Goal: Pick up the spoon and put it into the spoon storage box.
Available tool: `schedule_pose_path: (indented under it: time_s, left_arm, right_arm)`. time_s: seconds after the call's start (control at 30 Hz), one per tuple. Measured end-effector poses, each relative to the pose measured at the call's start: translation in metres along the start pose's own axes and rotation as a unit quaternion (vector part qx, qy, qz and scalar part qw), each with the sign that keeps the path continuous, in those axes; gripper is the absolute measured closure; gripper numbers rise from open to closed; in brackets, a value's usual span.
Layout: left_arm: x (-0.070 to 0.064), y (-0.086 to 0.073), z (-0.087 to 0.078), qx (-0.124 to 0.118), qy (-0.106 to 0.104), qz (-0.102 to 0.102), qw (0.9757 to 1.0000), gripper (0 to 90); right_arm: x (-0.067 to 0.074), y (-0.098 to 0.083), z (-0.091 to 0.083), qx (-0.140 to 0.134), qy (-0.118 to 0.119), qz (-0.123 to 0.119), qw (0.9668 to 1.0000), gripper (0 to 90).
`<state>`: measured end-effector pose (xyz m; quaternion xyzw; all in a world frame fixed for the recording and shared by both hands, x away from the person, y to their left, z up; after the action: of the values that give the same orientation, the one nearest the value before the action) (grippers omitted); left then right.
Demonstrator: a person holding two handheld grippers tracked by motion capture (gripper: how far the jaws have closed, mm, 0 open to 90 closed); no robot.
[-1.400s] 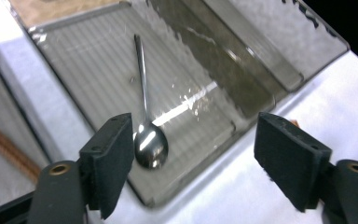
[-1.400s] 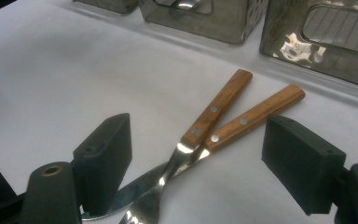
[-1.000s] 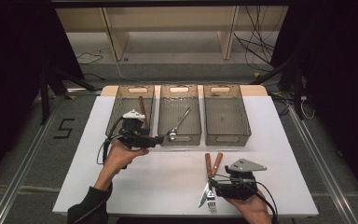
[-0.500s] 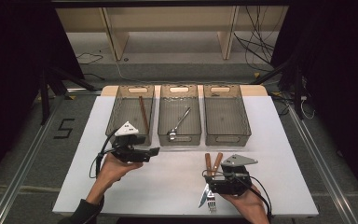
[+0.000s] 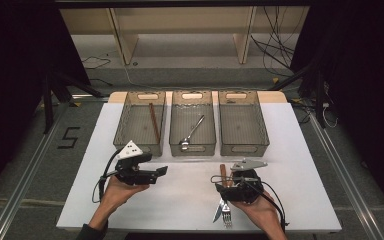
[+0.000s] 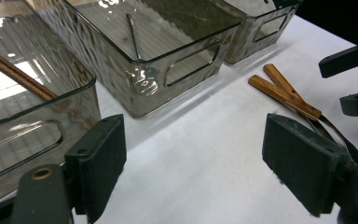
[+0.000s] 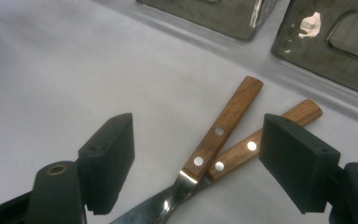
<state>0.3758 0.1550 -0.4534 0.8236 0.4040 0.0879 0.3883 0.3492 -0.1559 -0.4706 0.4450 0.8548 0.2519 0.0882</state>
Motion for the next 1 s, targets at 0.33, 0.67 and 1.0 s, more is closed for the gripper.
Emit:
schedule_pose_path:
  time_s: [0.33,0.67,1.0]
  left_arm:
    - [0.001,-0.021,-0.006,-0.013,0.011,0.007,0.9998,21.3]
    - [-0.001,-0.037,-0.006,-0.035,0.019,0.022,0.9990,20.6]
    - [-0.003,-0.048,-0.002,-0.038,0.023,0.017,0.9989,20.5]
  right_arm:
    - [-0.001,0.009,0.012,0.029,0.007,0.003,0.9995,28.6]
    - [-0.001,0.011,0.018,0.040,0.004,0.008,0.9992,29.2]
    - [-0.001,0.009,0.023,0.051,0.005,0.014,0.9986,32.4]
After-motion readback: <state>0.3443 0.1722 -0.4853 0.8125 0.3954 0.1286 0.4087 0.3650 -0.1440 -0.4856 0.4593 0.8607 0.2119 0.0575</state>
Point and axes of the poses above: each handheld gripper's, and its own axes: z roughly forward along the jaws, y roughly out of its top, x roughly to its left, the point moved 3 cm from there along z, roughly forward along the jaws, and after that the axes turned 13 degrees about x, right-handed, at the moved point
